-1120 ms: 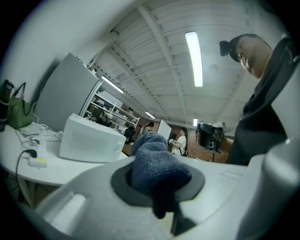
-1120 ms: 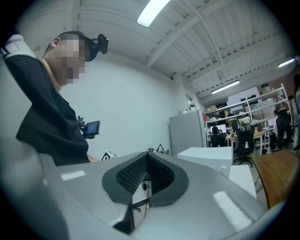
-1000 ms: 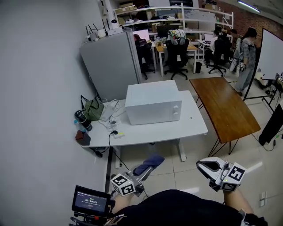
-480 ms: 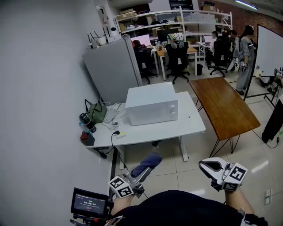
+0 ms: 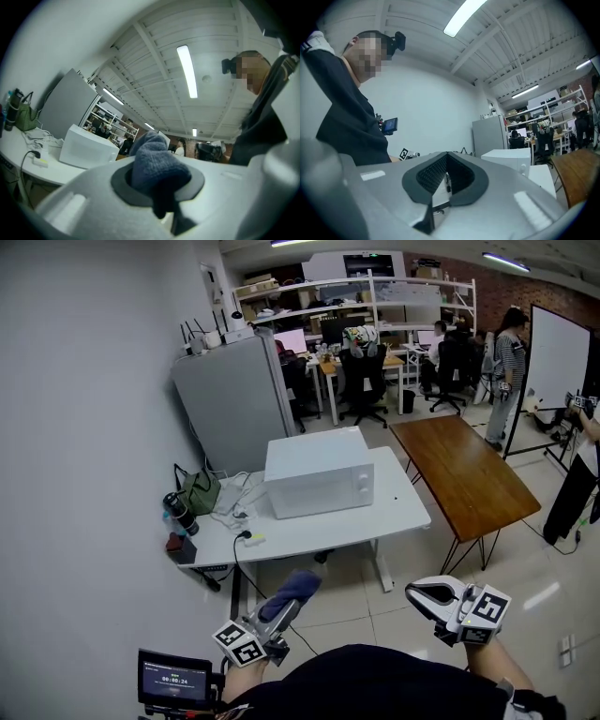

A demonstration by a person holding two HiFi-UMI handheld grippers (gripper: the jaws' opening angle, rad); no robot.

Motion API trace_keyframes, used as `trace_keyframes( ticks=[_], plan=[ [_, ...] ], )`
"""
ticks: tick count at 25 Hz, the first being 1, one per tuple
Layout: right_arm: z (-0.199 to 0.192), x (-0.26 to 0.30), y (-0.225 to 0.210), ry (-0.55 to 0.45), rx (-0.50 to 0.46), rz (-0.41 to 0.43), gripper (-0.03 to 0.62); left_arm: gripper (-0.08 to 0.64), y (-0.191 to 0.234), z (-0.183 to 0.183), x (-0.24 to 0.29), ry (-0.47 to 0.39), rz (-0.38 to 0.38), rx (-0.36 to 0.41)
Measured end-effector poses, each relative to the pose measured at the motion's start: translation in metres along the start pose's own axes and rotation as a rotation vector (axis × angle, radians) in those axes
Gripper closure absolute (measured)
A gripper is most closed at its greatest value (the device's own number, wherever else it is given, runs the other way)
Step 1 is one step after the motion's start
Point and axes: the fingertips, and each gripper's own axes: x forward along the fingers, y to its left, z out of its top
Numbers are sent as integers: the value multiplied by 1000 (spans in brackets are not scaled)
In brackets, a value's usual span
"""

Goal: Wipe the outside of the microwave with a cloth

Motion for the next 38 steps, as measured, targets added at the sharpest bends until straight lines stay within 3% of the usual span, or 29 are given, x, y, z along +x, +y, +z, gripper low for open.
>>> trace_keyframes(
  ticks=[10,18,23,38],
  plan=[
    [5,-8,-3,1,13,-23,588,502,-12,0,10,2,-47,16],
    [3,-11,-10,7,-29,-31,588,502,-14,0,12,1,-36,20],
    [6,-8,1,28,-13,5,588,502,-17,0,10,0,-27,22],
    [0,-10,-1,42,-17,11,588,502,-23,-11,7,2,-8,-1]
  ],
)
